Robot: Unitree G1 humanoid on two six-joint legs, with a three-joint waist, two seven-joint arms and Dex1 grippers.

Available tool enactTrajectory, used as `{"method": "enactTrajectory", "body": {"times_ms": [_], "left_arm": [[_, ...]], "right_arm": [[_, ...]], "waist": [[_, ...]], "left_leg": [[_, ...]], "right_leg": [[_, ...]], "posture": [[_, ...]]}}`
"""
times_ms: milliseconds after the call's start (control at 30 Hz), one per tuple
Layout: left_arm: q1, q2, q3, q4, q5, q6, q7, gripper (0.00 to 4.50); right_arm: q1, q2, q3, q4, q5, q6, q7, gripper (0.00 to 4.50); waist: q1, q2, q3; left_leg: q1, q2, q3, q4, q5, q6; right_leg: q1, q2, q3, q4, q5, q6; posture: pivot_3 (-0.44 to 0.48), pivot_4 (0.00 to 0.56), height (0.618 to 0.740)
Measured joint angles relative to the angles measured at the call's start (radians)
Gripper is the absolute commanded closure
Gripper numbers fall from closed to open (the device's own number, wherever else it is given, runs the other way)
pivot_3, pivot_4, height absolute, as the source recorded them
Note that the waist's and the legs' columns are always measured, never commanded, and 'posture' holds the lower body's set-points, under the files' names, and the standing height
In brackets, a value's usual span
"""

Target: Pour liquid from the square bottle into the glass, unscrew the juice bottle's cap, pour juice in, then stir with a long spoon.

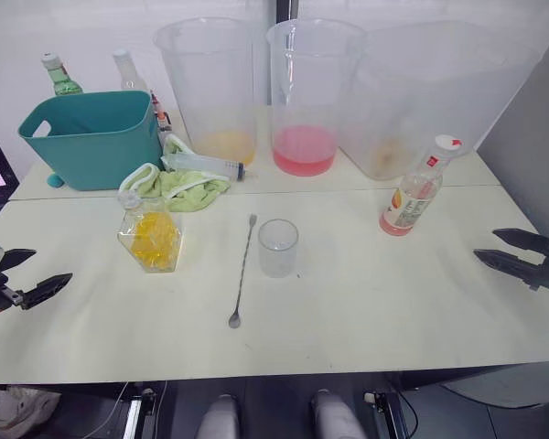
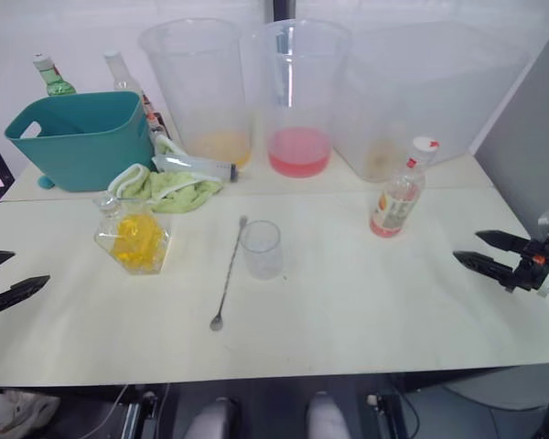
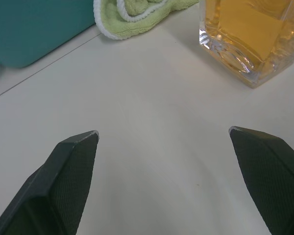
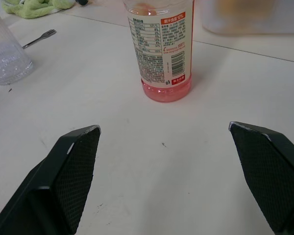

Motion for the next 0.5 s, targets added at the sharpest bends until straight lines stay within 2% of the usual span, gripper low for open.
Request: {"method": "enactTrajectory", "body": {"times_ms": [133,200,300,400,500], "left_arm": [[0.012,-0.032,0.021,-0.017,-0.013,0.000,0.002,0.00],[0.057,-0.099,0.067,-0.085,-0.056,0.020,0.018,0.00],[0.136,-0.198,0.129,-0.230,-0.108,0.047,0.061,0.00],[0.209,-0.269,0.170,-0.342,-0.115,0.051,0.126,0.00],[0.334,-0.433,0.185,-0.504,-0.090,0.017,0.224,0.00]], "right_arm": [[-0.001,-0.005,0.014,-0.055,0.032,0.085,0.078,0.05],[-0.021,-0.018,0.062,-0.161,0.091,0.217,0.138,0.05],[-0.072,-0.046,0.152,-0.302,0.187,0.349,0.152,0.05],[-0.128,-0.053,0.222,-0.354,0.241,0.412,0.153,0.05],[-0.243,-0.024,0.343,-0.361,0.261,0.425,0.154,0.05]], "waist": [[-0.001,0.003,0.001],[-0.008,0.005,0.002],[-0.006,0.005,0.003],[0.001,0.004,0.003],[0.001,0.004,0.003]], "left_leg": [[0.000,0.000,0.000,0.000,0.000,0.000],[0.000,0.000,0.000,0.001,0.000,0.000],[0.001,0.001,-0.001,0.001,0.000,0.000],[0.000,0.000,-0.001,0.003,0.000,0.000],[-0.001,0.000,0.001,0.003,0.000,0.000]], "right_leg": [[0.000,0.000,0.000,0.000,0.000,0.000],[-0.001,0.000,0.001,0.002,0.000,0.000],[-0.001,0.000,0.000,0.006,0.000,0.000],[-0.001,0.000,0.000,0.004,0.000,0.000],[0.000,-0.002,0.001,-0.001,0.000,0.000]], "posture": [[0.000,0.150,0.733],[0.000,0.150,0.733],[0.000,0.150,0.733],[0.000,0.150,0.733],[0.000,0.150,0.733]]}}
